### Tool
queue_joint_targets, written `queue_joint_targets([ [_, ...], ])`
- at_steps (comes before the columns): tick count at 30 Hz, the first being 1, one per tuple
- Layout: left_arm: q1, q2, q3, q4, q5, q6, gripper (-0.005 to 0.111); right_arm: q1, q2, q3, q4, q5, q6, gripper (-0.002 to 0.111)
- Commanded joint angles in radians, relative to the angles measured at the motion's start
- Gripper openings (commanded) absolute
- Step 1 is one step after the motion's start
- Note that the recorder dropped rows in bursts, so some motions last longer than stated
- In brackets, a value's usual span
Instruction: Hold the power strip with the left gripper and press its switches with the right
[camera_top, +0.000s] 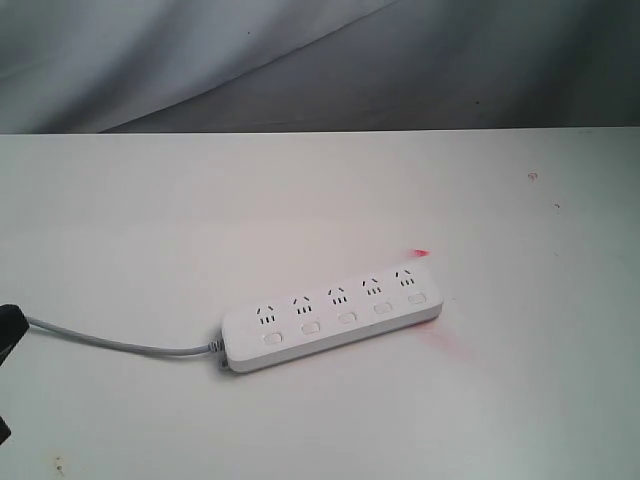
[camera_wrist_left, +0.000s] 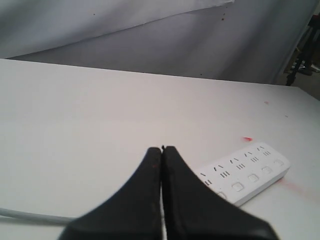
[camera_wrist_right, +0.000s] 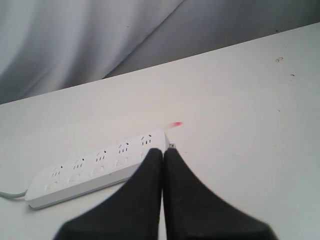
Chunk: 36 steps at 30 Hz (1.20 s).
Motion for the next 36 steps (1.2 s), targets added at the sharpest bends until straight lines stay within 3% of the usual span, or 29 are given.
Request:
queue_joint_targets([
  [1, -0.001, -0.005, 0.005, 0.001, -0.011, -0.008, 0.0, 0.0, 0.004, 0.007, -0.01, -0.019, 0.004, 0.0],
  [36, -0.001, -0.027, 0.005, 0.001, -0.013, -0.008, 0.0, 0.0, 0.004, 0.007, -0.012, -0.019, 0.007, 0.0],
])
